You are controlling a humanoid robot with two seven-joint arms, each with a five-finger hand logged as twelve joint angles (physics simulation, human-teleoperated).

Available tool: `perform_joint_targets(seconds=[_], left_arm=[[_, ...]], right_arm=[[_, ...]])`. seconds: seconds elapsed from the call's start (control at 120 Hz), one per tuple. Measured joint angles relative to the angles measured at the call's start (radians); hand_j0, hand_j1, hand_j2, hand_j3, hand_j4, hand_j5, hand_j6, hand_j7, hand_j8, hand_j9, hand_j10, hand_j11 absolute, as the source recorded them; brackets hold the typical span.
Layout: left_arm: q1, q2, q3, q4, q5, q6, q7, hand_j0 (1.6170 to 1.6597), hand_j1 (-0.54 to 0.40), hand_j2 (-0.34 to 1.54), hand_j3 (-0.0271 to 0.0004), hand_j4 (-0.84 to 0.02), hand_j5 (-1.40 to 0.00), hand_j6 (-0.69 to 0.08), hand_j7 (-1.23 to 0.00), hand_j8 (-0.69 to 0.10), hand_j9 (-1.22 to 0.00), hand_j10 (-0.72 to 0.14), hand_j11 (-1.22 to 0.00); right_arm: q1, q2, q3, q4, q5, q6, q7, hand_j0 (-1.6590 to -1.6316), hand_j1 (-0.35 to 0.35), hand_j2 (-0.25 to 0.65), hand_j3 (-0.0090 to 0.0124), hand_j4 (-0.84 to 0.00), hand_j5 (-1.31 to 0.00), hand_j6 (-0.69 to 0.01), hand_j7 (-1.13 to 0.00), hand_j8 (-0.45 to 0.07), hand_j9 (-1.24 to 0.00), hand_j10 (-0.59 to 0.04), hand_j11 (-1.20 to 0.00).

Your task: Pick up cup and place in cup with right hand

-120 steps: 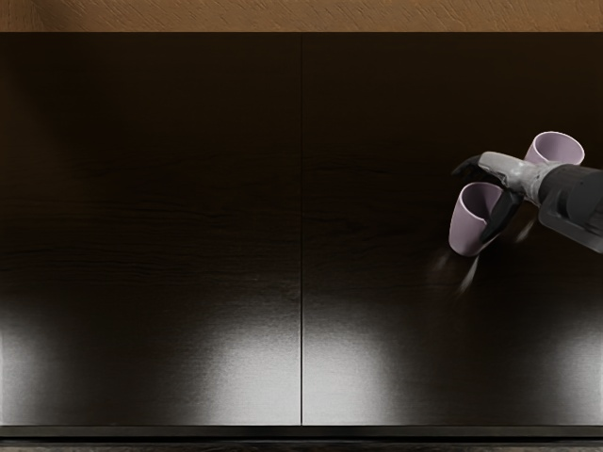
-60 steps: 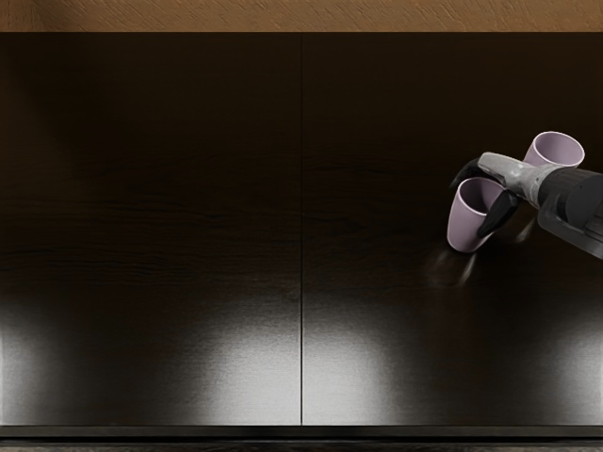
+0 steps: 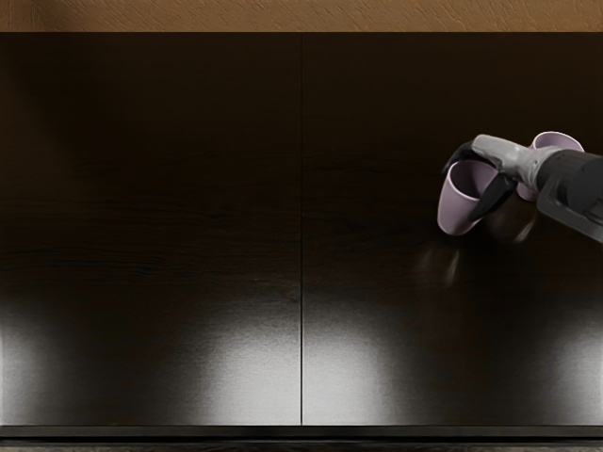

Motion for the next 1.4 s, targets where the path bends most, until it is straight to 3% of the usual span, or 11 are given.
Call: perform_joint_targets(seconds=[0.167, 0.258, 0.492, 0.558, 0.608, 0.75, 1.0, 1.133, 1.4], left_arm=[[0.000, 0.000, 0.000, 0.000, 0.000, 0.000, 0.000, 1.6581, 0.349, 0.00, 0.0000, 0.000, 0.00, 0.000, 0.00, 0.000, 0.00, 0.000, 0.00], [-0.031, 0.000, 0.000, 0.000, 0.000, 0.000, 0.000, 1.6581, 0.349, 0.00, 0.0000, -0.001, 0.00, -0.001, 0.00, -0.001, 0.00, 0.000, 0.00], [-0.091, 0.000, 0.001, -0.001, 0.001, 0.000, 0.000, 1.6581, 0.349, 0.00, 0.0000, 0.000, 0.00, -0.001, 0.00, -0.001, 0.00, 0.000, 0.00], [-0.112, 0.000, 0.001, -0.001, 0.001, 0.000, 0.000, 1.6581, 0.349, 0.00, 0.0000, 0.000, 0.00, -0.001, 0.00, -0.001, 0.00, 0.000, 0.00], [-0.127, 0.000, 0.001, -0.001, 0.001, 0.000, 0.000, 1.6581, 0.349, 0.00, 0.0000, 0.000, 0.00, 0.000, 0.00, 0.000, 0.00, 0.000, 0.00], [-0.156, 0.000, 0.002, -0.002, 0.000, -0.001, 0.000, 1.6581, 0.349, 0.00, 0.0000, -0.001, 0.00, -0.001, 0.00, -0.001, 0.00, 0.000, 0.00], [-0.158, 0.000, 0.003, -0.003, 0.001, -0.001, 0.000, 1.6581, 0.349, 0.00, 0.0000, -0.001, 0.00, -0.001, 0.00, -0.001, 0.00, -0.001, 0.00], [-0.162, 0.000, 0.005, -0.003, 0.001, -0.001, 0.000, 1.6581, 0.349, 0.00, 0.0000, -0.001, 0.00, -0.001, 0.00, -0.001, 0.00, -0.001, 0.00], [-0.190, 0.000, 0.007, -0.003, 0.001, -0.001, 0.000, 1.6581, 0.349, 0.00, 0.0000, -0.001, 0.00, -0.002, 0.00, -0.001, 0.00, -0.001, 0.00]], right_arm=[[0.005, 0.000, 0.046, -0.004, 0.009, 0.047, 0.000, -1.6516, 0.121, 0.002, -0.0010, -0.445, -0.69, -0.220, -0.68, -0.202, -0.68, -0.317, -0.69], [0.010, -0.002, 0.073, -0.019, 0.020, 0.078, 0.000, -1.6517, 0.128, 0.018, -0.0008, -0.440, -0.70, -0.217, -0.68, -0.201, -0.68, -0.320, -0.69], [0.075, 0.002, 0.091, -0.097, 0.069, 0.150, 0.000, -1.6516, 0.125, 0.004, -0.0008, -0.432, -0.71, -0.212, -0.68, -0.198, -0.68, -0.318, -0.69], [0.091, 0.004, 0.091, -0.122, 0.076, 0.163, 0.000, -1.6523, 0.141, 0.039, -0.0009, -0.434, -0.70, -0.215, -0.68, -0.200, -0.68, -0.321, -0.68], [0.100, 0.006, 0.092, -0.143, 0.079, 0.174, 0.000, -1.6514, 0.124, -0.001, -0.0009, -0.429, -0.71, -0.210, -0.68, -0.195, -0.69, -0.315, -0.69], [0.114, 0.010, 0.093, -0.190, 0.082, 0.187, 0.000, -1.6512, 0.118, -0.008, -0.0009, -0.438, -0.70, -0.220, -0.68, -0.205, -0.68, -0.325, -0.68], [0.132, 0.020, 0.098, -0.254, 0.082, 0.203, -0.001, -1.6510, 0.110, -0.016, -0.0011, -0.452, -0.69, -0.232, -0.67, -0.218, -0.67, -0.337, -0.67], [0.135, 0.037, 0.107, -0.296, 0.082, 0.213, 0.000, -1.6524, 0.139, 0.039, -0.0008, -0.447, -0.68, -0.223, -0.67, -0.213, -0.67, -0.332, -0.67], [0.136, 0.054, 0.113, -0.359, 0.080, 0.229, -0.001, -1.6513, 0.112, -0.013, -0.0010, -0.450, -0.69, -0.230, -0.67, -0.217, -0.67, -0.336, -0.67]])
